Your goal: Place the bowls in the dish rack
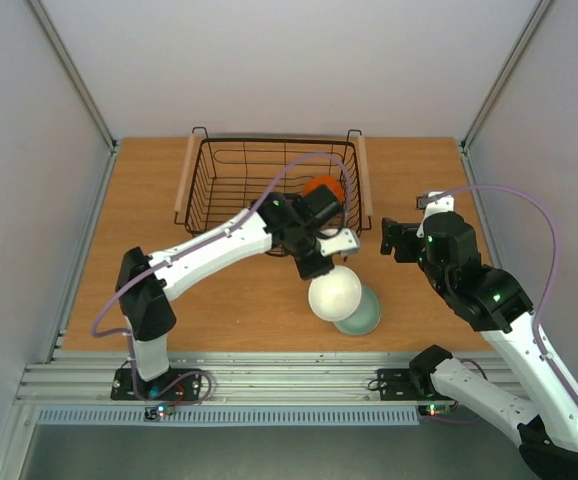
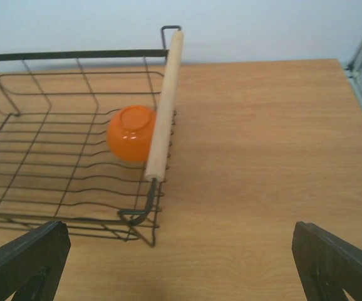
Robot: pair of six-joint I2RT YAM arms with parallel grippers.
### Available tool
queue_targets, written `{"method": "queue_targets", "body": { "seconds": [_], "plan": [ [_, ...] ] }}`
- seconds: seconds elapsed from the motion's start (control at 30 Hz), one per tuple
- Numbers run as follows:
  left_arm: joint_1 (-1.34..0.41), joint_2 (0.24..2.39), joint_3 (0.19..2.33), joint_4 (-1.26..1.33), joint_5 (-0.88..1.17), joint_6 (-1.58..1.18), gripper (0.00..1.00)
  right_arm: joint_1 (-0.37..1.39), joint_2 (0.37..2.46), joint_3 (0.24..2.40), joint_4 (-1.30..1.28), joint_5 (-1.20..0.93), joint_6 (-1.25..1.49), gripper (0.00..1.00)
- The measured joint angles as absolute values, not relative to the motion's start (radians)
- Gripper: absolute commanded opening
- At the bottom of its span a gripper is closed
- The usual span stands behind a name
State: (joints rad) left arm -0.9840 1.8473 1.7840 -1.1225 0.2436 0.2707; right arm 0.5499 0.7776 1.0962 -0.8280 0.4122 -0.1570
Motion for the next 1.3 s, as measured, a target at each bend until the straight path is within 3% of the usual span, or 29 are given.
{"method": "queue_targets", "body": {
  "seconds": [0.3,0.67,1.3],
  "plan": [
    [-0.744,1.717,1.772,-1.113,0.337,0.268,0.0,0.55,0.761,1.102,-0.804,0.099,-0.116,0.98],
    [-0.672,1.575,1.651,-1.064,0.525,0.261,0.0,0.55,0.801,0.936,-0.473,-0.378,0.038,0.98],
    [-0.621,1.478,1.609,-1.02,0.502,0.26,0.0,0.55,0.892,0.847,-0.225,-0.61,0.21,0.99]
  ]
}}
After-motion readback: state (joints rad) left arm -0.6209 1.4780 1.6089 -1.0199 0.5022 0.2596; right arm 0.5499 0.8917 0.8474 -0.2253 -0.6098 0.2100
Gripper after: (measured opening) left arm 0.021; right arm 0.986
